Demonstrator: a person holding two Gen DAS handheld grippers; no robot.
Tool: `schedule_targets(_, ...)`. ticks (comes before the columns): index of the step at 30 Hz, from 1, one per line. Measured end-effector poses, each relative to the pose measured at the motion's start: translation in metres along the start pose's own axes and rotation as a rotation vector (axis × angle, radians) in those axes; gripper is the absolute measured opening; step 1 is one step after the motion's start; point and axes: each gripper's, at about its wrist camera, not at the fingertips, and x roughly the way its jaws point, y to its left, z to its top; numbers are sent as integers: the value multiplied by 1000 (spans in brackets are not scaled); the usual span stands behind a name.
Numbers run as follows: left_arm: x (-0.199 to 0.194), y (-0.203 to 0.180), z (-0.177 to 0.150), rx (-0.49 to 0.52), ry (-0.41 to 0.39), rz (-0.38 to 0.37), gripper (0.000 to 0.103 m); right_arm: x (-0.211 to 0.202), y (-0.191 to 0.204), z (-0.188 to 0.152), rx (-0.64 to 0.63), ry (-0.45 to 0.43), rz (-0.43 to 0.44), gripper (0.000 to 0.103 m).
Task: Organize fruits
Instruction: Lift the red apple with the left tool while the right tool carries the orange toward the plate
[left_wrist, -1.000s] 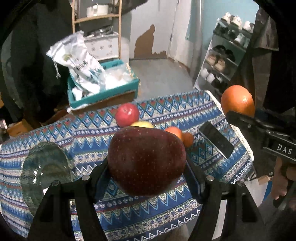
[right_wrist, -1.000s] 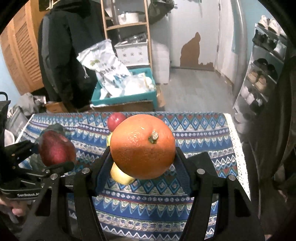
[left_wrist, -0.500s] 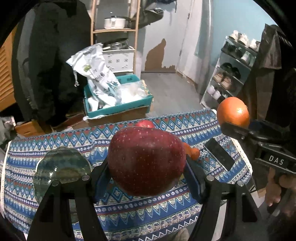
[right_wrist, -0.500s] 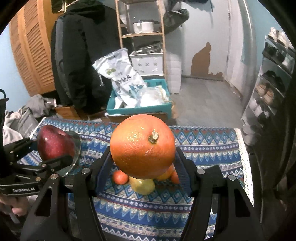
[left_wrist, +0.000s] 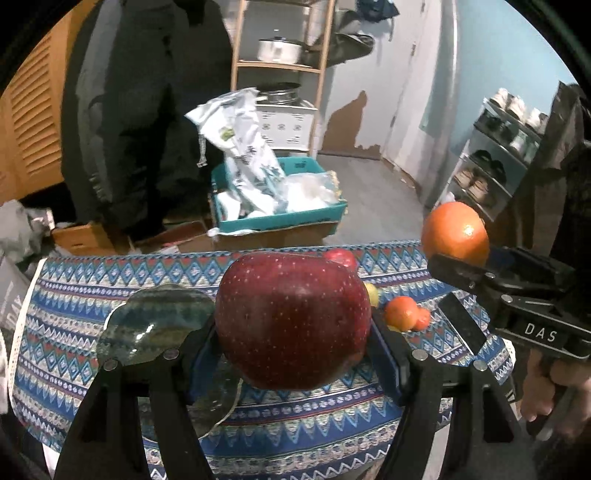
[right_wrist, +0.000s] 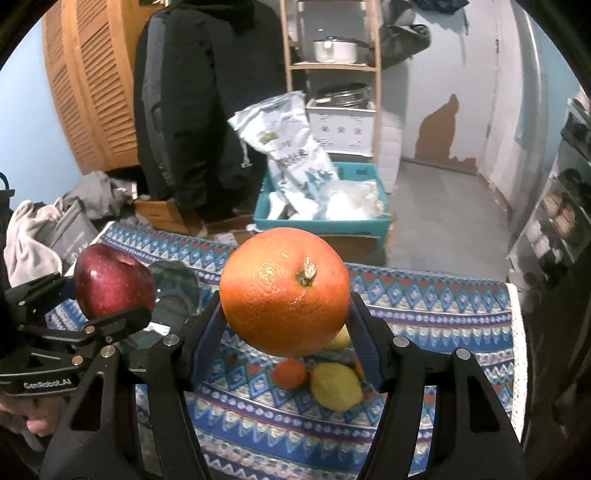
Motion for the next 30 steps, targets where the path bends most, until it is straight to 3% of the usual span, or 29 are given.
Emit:
schedule_targets(13,-9,68,-4,-102,-10,73,73,39,57,18,-69,55,70,65)
schedule_targets(30,9,142,-30,-212,58,173,73,107,119,31,-110,161,160,65)
